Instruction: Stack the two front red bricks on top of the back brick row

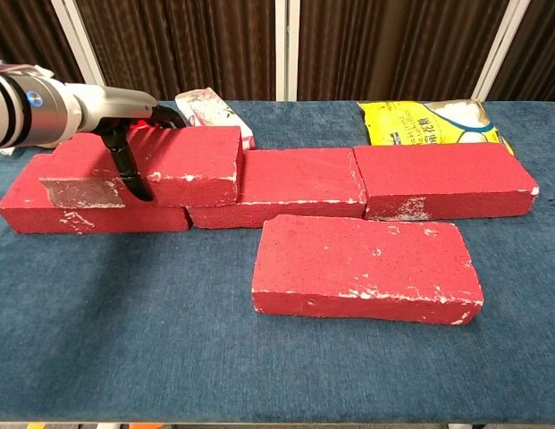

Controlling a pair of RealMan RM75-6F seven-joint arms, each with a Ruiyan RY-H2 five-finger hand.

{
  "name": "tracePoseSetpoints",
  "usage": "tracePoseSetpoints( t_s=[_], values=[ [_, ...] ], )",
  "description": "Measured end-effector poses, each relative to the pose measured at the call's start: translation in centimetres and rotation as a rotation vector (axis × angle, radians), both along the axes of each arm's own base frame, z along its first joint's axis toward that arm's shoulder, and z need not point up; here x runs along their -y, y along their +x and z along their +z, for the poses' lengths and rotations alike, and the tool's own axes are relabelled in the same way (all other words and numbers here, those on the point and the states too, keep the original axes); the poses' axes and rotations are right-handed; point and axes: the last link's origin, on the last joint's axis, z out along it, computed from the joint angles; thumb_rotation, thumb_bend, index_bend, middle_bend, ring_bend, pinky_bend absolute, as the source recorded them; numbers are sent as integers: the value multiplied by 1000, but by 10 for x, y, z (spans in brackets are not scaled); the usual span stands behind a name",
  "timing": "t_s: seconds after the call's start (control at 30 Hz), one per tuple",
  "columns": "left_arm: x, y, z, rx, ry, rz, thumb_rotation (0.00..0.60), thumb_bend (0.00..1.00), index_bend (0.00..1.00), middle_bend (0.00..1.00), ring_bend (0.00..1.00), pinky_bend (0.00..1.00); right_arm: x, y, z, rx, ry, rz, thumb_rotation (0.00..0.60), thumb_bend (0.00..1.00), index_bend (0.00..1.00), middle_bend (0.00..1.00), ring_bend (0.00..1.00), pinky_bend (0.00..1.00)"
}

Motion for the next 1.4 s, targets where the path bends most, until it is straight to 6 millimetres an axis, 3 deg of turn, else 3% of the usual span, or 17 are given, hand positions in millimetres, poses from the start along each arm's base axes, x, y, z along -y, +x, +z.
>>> tracePoseSetpoints(
  t_s=[0.17,0.33,0.8,1.0,1.17,1.3,1.4],
  values=[
    [0,1,1,2,2,-2,600,0,79,65,0,0,0,0,0,0,0,0,600,155,0,0,0,0],
    [0,3,1,13,-1,-6,600,0,55,2,0,0,0,0,0,0,-1,-1,600,155,0,0,0,0],
    [6,12,10,46,-6,-33,600,0,30,0,0,0,-1,0,0,3,20,-1,600,154,0,0,0,0],
    [13,13,41,31,48,-79,600,0,29,0,0,0,0,11,0,6,54,33,600,149,0,0,0,0],
    [24,0,81,22,162,-109,600,0,29,0,0,0,-1,26,-10,15,126,62,600,107,0,0,0,0],
    [42,-25,111,-35,287,-123,600,0,29,0,0,0,-2,43,-29,40,232,78,600,54,0,0,0,0],
    [63,-58,132,-122,366,-83,600,0,29,0,0,0,0,63,-48,38,335,112,600,6,0,0,0,0]
  ],
)
